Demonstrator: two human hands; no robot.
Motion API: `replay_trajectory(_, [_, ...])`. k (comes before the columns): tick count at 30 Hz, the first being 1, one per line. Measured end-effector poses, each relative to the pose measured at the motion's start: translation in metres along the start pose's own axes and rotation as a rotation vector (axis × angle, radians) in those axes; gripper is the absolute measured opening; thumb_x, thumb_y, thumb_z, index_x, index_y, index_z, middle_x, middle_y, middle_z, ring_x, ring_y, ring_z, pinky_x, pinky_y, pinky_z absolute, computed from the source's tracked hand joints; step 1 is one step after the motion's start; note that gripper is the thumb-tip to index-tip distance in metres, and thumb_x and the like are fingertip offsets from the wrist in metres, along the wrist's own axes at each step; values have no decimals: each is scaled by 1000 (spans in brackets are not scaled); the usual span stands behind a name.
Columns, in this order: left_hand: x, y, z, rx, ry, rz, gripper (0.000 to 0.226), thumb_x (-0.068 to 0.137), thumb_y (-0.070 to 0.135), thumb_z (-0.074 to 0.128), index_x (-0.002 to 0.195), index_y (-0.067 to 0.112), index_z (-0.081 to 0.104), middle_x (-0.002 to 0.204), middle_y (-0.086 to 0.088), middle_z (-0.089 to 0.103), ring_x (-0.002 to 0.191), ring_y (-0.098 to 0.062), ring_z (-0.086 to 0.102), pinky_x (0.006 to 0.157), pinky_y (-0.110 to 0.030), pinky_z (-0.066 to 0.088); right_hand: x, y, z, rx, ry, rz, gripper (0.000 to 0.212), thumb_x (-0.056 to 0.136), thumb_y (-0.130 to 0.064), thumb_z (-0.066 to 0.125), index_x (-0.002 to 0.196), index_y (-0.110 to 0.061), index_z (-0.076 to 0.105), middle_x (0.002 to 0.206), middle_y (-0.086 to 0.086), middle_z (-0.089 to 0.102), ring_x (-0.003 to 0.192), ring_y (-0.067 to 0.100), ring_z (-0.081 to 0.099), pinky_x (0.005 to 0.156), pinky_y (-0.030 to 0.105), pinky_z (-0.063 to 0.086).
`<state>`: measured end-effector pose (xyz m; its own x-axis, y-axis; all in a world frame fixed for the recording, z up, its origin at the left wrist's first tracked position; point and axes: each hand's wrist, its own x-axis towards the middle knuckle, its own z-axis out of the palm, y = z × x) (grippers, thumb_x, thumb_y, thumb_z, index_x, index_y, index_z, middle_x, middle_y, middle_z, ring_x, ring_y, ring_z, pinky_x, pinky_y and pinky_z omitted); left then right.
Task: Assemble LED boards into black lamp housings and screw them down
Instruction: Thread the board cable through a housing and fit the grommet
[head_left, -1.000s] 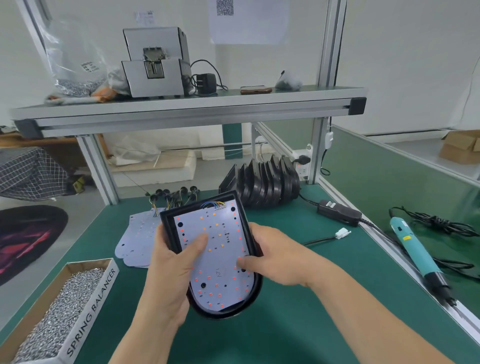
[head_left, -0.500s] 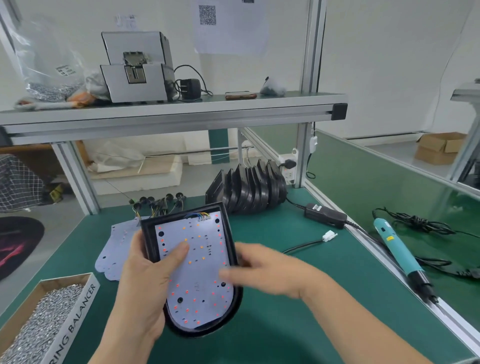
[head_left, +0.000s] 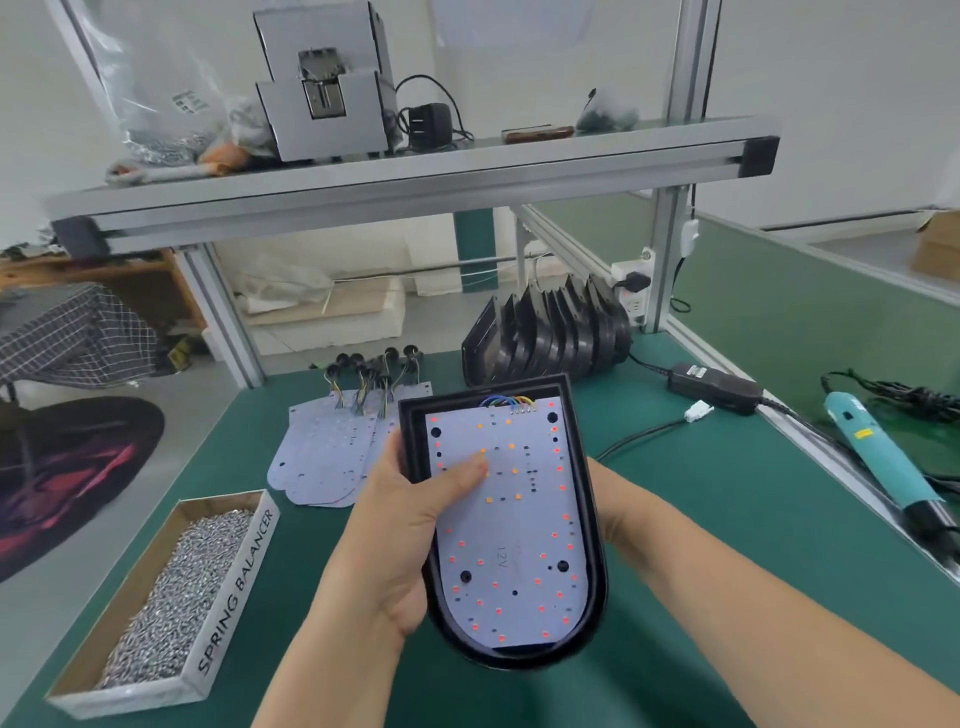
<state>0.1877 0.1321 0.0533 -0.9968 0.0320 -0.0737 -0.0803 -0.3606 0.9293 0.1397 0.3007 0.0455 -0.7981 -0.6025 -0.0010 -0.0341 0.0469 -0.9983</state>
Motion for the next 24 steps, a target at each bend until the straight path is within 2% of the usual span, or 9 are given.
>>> replay_trajectory(2, [-2,0,-3,0,29,36,50,63,18,80,112,20,68,106,-13,77,89,-34,76,68,-48,61,-1,2,4,-49,93,-47,18,87,-4,56,96,-8,72,75,-9,73,70,-1,59,69,18,53])
replay_trajectory(3, [-2,1,-4,1,48,57,42,63,20,80,104,23,71,103,-12,77,85,-32,76,65,-47,61,1,4,4,-51,154,-70,19,92,-1,58,106,8,66,87,12,73,82,8,55,75,31,54])
replay_trajectory(5, [-4,0,-2,13,69,91,28,65,25,77,92,28,74,98,-11,78,80,-30,76,61,-43,60,5,9,2,-20,220,-87,21,92,-7,60,104,10,64,93,29,66,88,17,49,81,45,53])
replay_trajectory(9, [-2,-3,1,22,109,121,13,76,20,75,80,32,75,93,-9,79,75,-27,76,57,-41,60,12,14,-4,-120,273,-58,11,97,4,55,93,13,57,85,11,55,82,21,40,75,43,43])
replay_trajectory(11, [1,-2,-1,45,136,136,27,88,11,70,75,34,75,91,-8,79,73,-26,76,55,-40,60,14,14,-7,-235,254,-31,11,96,7,55,98,18,56,85,7,52,83,18,39,76,33,40])
replay_trajectory(14, [4,1,-6,63,162,146,31,91,8,67,75,34,75,90,-8,79,72,-26,76,54,-40,60,11,4,-18,-152,292,-104,18,97,8,54,109,1,64,94,-1,64,85,12,57,79,20,49])
replay_trajectory(17, [4,0,-10,70,163,153,28,91,7,67,82,32,74,94,-10,78,75,-28,76,56,-40,60,-4,-5,-35,144,286,-107,26,104,-25,49,117,-5,60,100,16,65,80,20,61,68,27,54])
replay_trajectory(19, [4,-4,-8,76,141,147,26,91,5,67,87,30,74,97,-12,78,80,-30,76,59,-39,60,-10,-6,-35,-51,205,-91,34,95,-38,58,118,-13,62,100,16,68,83,17,61,70,28,53])
replay_trajectory(24, [8,-9,0,133,101,194,27,93,5,66,96,31,73,104,-9,77,93,-31,75,75,-44,62,-10,0,-14,-275,388,-219,8,98,-11,63,105,-16,62,92,9,69,81,16,60,86,46,51])
